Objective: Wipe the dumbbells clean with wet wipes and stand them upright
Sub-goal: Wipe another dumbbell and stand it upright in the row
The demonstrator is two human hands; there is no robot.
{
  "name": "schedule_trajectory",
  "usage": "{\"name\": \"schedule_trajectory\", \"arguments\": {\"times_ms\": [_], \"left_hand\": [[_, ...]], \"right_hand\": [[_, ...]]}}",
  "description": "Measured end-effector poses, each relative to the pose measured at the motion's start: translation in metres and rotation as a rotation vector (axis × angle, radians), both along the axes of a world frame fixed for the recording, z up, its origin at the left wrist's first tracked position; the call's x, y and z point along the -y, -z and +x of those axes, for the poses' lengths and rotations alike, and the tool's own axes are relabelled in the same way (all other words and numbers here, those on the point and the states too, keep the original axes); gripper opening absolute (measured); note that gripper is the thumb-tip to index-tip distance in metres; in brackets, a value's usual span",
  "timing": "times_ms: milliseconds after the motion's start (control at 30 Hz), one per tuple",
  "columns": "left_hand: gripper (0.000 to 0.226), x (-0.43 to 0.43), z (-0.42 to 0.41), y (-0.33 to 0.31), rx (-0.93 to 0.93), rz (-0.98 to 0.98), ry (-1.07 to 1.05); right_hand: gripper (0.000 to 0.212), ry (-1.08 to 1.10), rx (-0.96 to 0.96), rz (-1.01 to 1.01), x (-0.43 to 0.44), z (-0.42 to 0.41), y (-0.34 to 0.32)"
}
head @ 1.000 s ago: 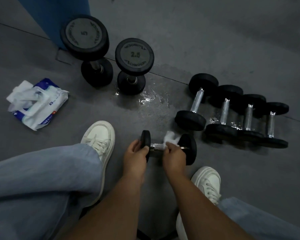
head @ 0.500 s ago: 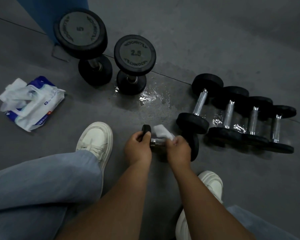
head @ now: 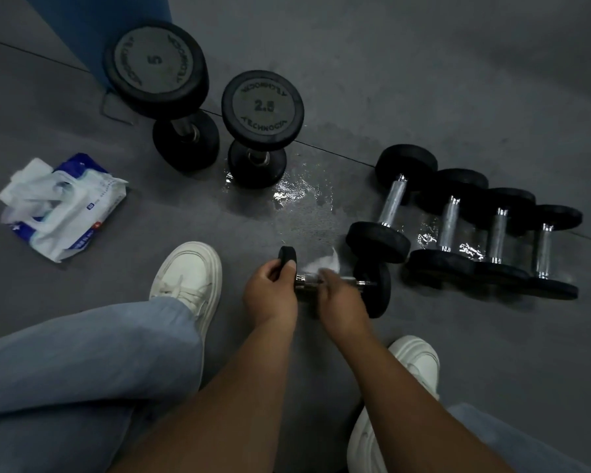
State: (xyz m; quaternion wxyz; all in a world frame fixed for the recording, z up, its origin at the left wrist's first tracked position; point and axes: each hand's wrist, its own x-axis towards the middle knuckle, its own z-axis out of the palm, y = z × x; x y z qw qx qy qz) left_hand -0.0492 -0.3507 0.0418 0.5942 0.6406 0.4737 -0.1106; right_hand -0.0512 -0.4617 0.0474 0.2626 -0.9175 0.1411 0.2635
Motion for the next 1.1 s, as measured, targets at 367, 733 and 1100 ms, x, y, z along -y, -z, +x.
{"name": "schedule_trajectory", "arguments": {"times_ms": [367, 733, 1100], "left_hand": [[0.021, 0.003, -0.022, -0.01, -0.045, 0.007, 0.038], [0.02, -0.001, -0.044, -0.022, -0.192, -0.077, -0.083], [0.012, -0.001, -0.049, -0.015, -0.121, -0.038, 0.096]], "right_hand": [[0.036, 0.31, 0.009, -0.008, 0.014, -0.004, 0.0], [0.03, 0.38, -0.084, 0.29, 0.004, -0.049, -0.013], [0.03, 0.26, -0.154, 0.156, 0.004, -0.027, -0.007]]}}
